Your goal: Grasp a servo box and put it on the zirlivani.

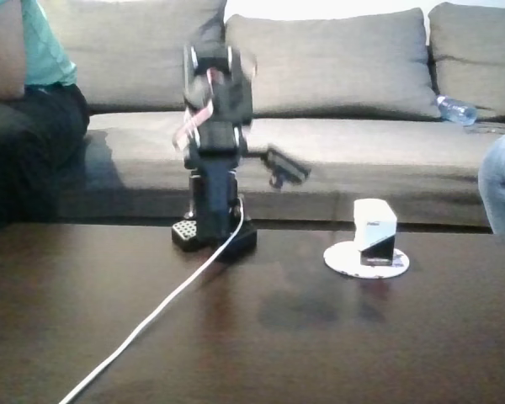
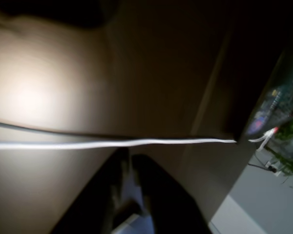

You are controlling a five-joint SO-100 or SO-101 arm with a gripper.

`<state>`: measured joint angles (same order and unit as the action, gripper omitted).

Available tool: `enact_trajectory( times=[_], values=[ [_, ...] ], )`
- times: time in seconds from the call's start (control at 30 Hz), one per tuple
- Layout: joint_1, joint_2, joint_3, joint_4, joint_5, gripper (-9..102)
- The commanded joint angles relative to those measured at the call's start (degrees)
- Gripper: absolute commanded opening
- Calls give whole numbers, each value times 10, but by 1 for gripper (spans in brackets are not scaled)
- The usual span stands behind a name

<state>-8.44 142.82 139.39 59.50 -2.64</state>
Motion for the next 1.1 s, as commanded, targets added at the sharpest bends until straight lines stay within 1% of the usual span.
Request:
enact_trajectory(
  times=[0.0,0.03,0.1,0.17,0.2,0.33,0.57,1.07],
  values=[
    [-1,244,200,-11,4,0],
    [-2,303,238,9,4,0],
    [-2,414,301,75,-1,0],
    [-1,507,308,147,-2,0],
    [-2,518,306,168,-2,0],
    [1,462,299,175,-2,0],
    [4,493,306,183,1,0],
    [-2,494,307,183,-1,0]
  ],
)
